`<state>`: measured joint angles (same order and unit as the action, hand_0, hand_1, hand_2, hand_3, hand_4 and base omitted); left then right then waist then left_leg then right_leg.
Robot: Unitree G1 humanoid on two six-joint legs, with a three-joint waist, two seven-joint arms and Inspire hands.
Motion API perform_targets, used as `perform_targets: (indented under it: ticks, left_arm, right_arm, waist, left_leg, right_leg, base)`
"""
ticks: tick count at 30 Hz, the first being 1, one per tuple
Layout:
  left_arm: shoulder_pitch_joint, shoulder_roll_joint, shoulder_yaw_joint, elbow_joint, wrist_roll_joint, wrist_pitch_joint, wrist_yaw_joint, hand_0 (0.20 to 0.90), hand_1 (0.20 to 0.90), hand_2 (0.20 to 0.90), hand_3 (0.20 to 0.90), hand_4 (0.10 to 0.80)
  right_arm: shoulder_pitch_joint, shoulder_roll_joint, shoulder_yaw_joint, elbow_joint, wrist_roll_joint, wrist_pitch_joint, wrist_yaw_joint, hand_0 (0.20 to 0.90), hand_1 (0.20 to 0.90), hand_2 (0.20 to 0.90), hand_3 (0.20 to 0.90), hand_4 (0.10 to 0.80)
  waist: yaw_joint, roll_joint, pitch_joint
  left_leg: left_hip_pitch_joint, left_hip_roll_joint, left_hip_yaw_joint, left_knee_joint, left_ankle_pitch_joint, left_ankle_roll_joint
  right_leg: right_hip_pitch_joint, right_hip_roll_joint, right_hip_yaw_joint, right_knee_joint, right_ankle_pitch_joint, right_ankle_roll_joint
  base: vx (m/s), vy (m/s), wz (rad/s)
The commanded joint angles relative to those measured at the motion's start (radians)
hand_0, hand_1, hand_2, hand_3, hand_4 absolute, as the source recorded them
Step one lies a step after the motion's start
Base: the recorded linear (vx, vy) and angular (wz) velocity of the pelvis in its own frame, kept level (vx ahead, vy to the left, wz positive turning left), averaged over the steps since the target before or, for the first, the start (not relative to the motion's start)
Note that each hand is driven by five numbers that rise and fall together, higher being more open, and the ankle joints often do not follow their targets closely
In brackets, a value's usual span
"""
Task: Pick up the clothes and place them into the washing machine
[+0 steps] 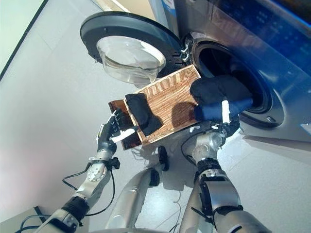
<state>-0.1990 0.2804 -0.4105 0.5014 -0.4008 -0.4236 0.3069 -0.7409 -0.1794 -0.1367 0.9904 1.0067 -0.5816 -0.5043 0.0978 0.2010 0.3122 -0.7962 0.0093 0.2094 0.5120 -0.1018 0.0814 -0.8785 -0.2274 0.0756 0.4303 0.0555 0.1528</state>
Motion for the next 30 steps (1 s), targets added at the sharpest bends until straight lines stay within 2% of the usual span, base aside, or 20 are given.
perform_targets:
  ticks: [1,6,11,16,18,22,30]
  left_arm:
    - [0.019,0.081,0.074,-0.11,0.003,-0.085,0.019,0.9,0.9,0.9,0.9,0.8]
    - [0.047,0.093,0.092,-0.117,-0.014,-0.083,0.014,0.9,0.9,0.9,0.9,0.8]
    - [0.062,0.096,0.072,-0.118,-0.032,-0.091,-0.006,0.9,0.9,0.9,0.9,0.8]
    - [0.071,0.099,0.065,-0.13,-0.051,-0.092,-0.018,0.9,0.9,0.9,0.9,0.8]
    - [0.068,0.097,0.064,-0.129,-0.051,-0.092,-0.018,0.9,0.9,0.9,0.9,0.8]
    - [0.075,0.099,0.07,-0.138,-0.057,-0.097,-0.018,0.9,0.9,0.9,0.9,0.8]
    - [0.061,0.089,0.079,-0.125,-0.057,-0.095,-0.015,0.9,0.9,0.9,0.9,0.8]
  right_arm:
    - [-0.189,-0.13,0.017,-0.053,0.005,-0.125,0.008,0.2,0.2,0.2,0.2,0.3]
    - [-0.294,-0.23,0.007,0.005,0.055,-0.122,0.009,0.2,0.2,0.2,0.2,0.3]
    - [-0.382,-0.32,0.03,0.047,0.077,-0.113,0.008,0.2,0.2,0.2,0.2,0.3]
    - [-0.503,-0.472,0.102,0.064,0.065,-0.086,0.015,0.2,0.2,0.2,0.2,0.3]
    - [-0.507,-0.475,0.104,0.066,0.064,-0.085,0.014,0.2,0.2,0.2,0.2,0.3]
    - [-0.559,-0.552,0.15,0.059,0.022,-0.071,-0.008,0.2,0.2,0.2,0.2,0.3]
    - [-0.568,-0.554,0.167,0.055,-0.003,-0.06,-0.009,0.2,0.2,0.2,0.2,0.3]
  waist:
    - [0.027,0.051,0.023]
    - [0.047,0.067,0.013]
    - [0.062,0.073,-0.007]
    - [0.1,0.068,-0.048]
    - [0.099,0.07,-0.046]
    - [0.117,0.069,-0.074]
    - [0.114,0.051,-0.095]
  left_leg:
    - [-0.149,0.036,-0.128,0.208,-0.109,-0.086]
    - [-0.2,0.028,-0.175,0.246,-0.125,-0.086]
    - [-0.182,0.018,-0.177,0.173,-0.098,-0.098]
    - [-0.13,0.006,-0.187,-0.001,-0.02,-0.125]
    - [-0.124,0.004,-0.189,-0.011,-0.013,-0.126]
    - [-0.065,-0.012,-0.2,-0.131,0.039,-0.141]
    - [0.02,-0.033,-0.209,-0.229,0.08,-0.149]
  right_leg:
    - [-0.063,0.045,-0.076,0.229,-0.177,-0.099]
    - [-0.118,0.037,-0.089,0.313,-0.228,-0.107]
    - [-0.113,0.023,-0.089,0.283,-0.226,-0.109]
    - [-0.083,0.011,-0.099,0.206,-0.207,-0.102]
    - [-0.078,0.01,-0.101,0.201,-0.204,-0.102]
    - [-0.037,-0.003,-0.116,0.153,-0.197,-0.092]
    - [0.058,-0.017,-0.147,0.088,-0.182,-0.082]
  base:
    - [-0.063,-0.107,-0.08]
    - [-0.01,-0.095,0.12]
    - [0.076,-0.013,0.18]
    - [0.102,-0.03,0.16]
    - [0.052,-0.017,0.38]
    - [0.085,-0.016,0.16]
    - [0.058,-0.017,0.14]
